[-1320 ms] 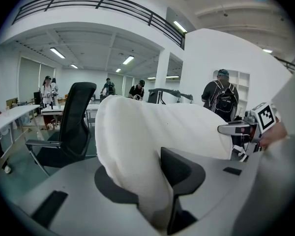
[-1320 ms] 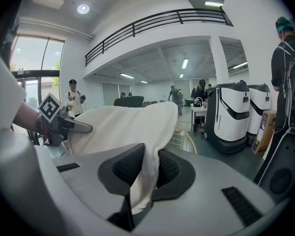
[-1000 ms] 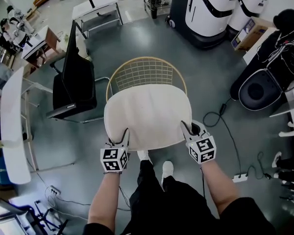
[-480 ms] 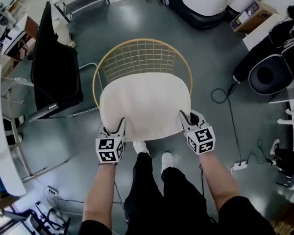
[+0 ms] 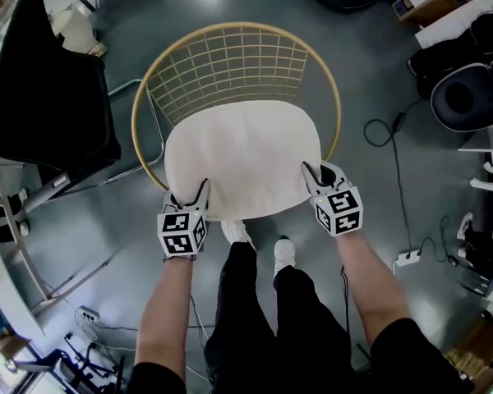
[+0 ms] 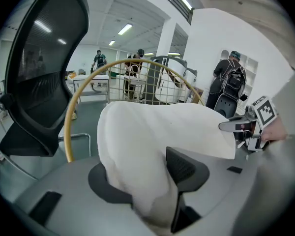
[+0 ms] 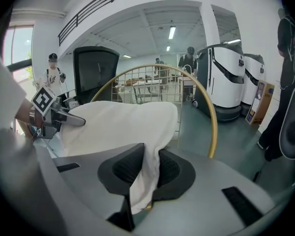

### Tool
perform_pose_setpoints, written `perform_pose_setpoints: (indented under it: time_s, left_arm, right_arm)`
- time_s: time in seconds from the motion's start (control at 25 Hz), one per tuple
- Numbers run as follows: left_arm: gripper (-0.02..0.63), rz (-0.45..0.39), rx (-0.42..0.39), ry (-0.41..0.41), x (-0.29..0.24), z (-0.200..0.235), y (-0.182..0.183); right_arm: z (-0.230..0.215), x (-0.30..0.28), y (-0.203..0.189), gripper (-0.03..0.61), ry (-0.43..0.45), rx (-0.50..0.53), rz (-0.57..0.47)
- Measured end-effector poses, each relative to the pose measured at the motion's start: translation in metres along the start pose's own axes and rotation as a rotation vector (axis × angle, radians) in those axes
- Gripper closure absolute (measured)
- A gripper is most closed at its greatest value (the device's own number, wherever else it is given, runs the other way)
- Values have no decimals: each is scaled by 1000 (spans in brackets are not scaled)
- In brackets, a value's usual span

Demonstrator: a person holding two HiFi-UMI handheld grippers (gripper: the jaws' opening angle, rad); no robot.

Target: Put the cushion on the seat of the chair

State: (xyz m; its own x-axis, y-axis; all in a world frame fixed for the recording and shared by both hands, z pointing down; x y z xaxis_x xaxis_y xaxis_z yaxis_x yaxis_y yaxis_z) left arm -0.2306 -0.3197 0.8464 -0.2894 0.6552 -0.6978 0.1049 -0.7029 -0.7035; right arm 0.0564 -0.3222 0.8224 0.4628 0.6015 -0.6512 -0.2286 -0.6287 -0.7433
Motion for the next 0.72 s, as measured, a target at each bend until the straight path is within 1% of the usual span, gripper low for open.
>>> perform_pose_setpoints:
  time_s: [0.08, 0.2, 0.52, 0.64, 0.72]
  left_arm:
    - [387, 18, 3, -4, -16, 4, -6]
    - [382, 32, -14, 2, -35, 4, -10]
    - [363, 79, -8, 61, -62, 21, -27]
    - [311, 110, -16, 92, -65, 27, -37]
    - [291, 133, -26, 111, -67, 32, -43]
  right_arm:
    - [-7, -15, -9, 517, -5, -7, 18]
    - [-19, -31, -20, 515, -9, -22, 39]
    - [-27, -76, -37, 512, -17, -16, 103]
    - [-27, -84, -43, 511, -24, -7, 127]
    - [-28, -88, -46, 509, -35, -4, 133]
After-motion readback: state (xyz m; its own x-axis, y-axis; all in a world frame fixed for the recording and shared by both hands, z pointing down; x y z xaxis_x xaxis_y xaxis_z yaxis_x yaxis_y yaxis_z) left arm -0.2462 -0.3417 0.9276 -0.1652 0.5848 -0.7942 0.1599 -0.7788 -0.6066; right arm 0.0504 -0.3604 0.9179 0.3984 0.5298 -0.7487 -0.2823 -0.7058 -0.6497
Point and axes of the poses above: the fingertips, and each gripper's own axes: x backward along the fingers, z to its left, y out of its top, the point moved 2 cm from there along x, backward along the fingers, and after that the axes turned 6 degrees about y, right-handed, at the moved point
